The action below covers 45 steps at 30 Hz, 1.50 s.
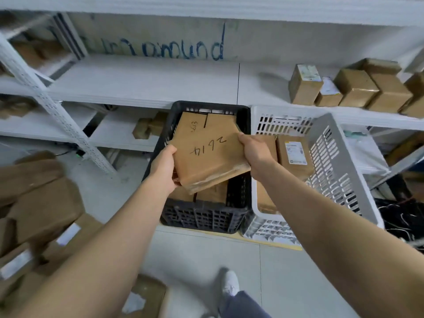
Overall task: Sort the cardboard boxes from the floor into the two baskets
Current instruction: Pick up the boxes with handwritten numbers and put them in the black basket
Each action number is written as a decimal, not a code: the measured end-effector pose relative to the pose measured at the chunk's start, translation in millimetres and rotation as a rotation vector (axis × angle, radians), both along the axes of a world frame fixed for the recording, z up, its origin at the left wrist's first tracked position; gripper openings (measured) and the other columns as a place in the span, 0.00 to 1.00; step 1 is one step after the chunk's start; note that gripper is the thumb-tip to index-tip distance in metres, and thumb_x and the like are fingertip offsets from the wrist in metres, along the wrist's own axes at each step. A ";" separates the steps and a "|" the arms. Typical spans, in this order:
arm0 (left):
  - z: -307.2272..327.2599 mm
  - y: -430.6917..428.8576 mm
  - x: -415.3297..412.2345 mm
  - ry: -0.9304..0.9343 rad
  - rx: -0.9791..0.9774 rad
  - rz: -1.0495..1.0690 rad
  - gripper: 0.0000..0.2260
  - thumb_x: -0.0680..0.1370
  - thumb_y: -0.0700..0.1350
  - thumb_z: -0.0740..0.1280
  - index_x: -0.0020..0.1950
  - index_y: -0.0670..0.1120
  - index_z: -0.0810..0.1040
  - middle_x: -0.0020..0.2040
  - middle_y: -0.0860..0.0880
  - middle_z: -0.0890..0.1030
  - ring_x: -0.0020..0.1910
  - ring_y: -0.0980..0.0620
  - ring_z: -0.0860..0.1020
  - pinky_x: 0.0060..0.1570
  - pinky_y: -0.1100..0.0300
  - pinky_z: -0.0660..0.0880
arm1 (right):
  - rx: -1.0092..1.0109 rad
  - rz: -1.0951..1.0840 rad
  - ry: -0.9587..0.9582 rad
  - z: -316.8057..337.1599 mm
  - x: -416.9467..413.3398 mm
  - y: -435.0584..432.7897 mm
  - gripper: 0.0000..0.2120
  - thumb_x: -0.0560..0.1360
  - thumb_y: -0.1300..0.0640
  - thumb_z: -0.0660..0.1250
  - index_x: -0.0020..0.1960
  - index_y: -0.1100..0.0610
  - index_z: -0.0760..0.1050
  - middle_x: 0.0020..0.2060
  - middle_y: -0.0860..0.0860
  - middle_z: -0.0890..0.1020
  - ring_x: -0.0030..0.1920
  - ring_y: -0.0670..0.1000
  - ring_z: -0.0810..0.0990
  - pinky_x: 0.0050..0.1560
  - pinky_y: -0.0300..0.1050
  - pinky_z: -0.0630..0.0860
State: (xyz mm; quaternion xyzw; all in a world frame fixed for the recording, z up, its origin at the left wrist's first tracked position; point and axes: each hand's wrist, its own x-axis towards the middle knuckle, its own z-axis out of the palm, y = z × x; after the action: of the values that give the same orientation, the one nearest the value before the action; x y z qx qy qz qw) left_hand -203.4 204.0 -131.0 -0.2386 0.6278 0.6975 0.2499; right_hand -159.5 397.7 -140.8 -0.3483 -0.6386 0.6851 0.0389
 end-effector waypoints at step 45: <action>-136.2 -29.6 -134.5 -0.597 0.026 0.134 0.09 0.79 0.40 0.62 0.59 0.42 0.70 0.50 0.41 0.75 0.62 0.39 0.71 0.68 0.36 0.60 | 0.093 0.016 -0.478 -134.2 -192.6 -84.2 0.22 0.80 0.50 0.57 0.70 0.59 0.66 0.63 0.56 0.75 0.58 0.56 0.75 0.55 0.45 0.70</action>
State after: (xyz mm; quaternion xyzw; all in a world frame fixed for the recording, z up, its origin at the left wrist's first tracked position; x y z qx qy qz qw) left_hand -337.9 174.3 -267.2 -0.4707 0.5006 0.6193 0.3798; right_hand -352.1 313.4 -275.1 -0.4935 -0.6630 0.5534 -0.1030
